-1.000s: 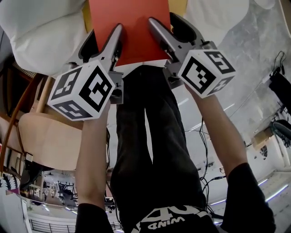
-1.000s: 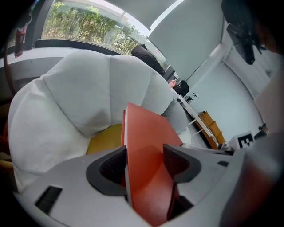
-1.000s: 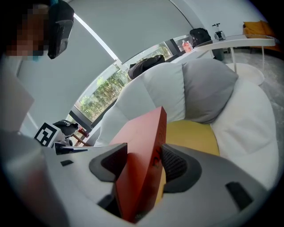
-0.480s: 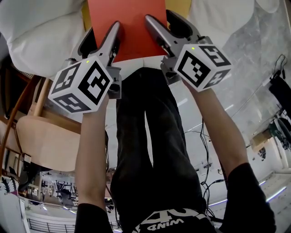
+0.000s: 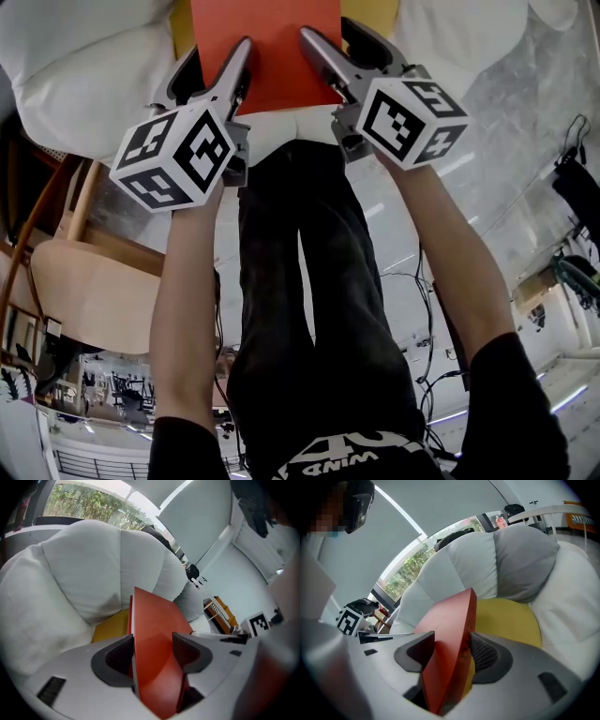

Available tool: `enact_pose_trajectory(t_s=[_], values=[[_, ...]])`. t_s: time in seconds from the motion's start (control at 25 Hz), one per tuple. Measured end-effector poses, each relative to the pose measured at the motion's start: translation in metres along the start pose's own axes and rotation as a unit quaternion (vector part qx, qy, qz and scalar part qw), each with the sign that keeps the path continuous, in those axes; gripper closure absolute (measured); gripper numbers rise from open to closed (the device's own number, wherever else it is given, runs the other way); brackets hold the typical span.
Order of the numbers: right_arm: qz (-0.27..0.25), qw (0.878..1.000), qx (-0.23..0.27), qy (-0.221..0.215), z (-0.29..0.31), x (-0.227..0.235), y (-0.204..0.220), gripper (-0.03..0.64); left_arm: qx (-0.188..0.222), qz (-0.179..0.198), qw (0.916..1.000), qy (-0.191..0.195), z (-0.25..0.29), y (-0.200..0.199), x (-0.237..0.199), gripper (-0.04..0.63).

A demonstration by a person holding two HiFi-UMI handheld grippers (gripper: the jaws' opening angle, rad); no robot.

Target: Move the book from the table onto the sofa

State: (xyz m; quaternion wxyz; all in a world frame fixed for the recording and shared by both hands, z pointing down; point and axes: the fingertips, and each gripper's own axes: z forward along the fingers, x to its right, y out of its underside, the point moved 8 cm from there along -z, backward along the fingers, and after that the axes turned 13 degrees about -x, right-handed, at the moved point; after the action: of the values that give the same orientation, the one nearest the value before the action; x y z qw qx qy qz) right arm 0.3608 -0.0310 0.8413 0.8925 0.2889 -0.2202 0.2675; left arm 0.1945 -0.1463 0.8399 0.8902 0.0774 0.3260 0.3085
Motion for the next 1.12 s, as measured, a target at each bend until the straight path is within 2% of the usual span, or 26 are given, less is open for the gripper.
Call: enact_pose_trajectory(t_s=[0.16,0.48,0.8,1.12], values=[[-0.007,1.0,-0.005,-0.001,0.007,0.003,0.005,0.379,-0.005,0.006,1.0,0.001,0.005,0.004,-0.007,0.325],[-0.004,1.0,-0.015,0.006,0.019,0.013,0.015,0.38,-0.01,-0.012,0.9999,0.005,0.02,0.016,-0.016,0.325],[0.003,1.0,-0.028,0.011,0.035,0.022,0.018,0.379,-0.015,-0.002,0.9999,0.005,0.035,0.017,-0.027,0.325],[-0.015,0.999,-0.043,0.018,0.048,0.03,0.019,0.379,-0.026,0.007,0.9996,-0.004,0.048,0.017,-0.034,0.33]])
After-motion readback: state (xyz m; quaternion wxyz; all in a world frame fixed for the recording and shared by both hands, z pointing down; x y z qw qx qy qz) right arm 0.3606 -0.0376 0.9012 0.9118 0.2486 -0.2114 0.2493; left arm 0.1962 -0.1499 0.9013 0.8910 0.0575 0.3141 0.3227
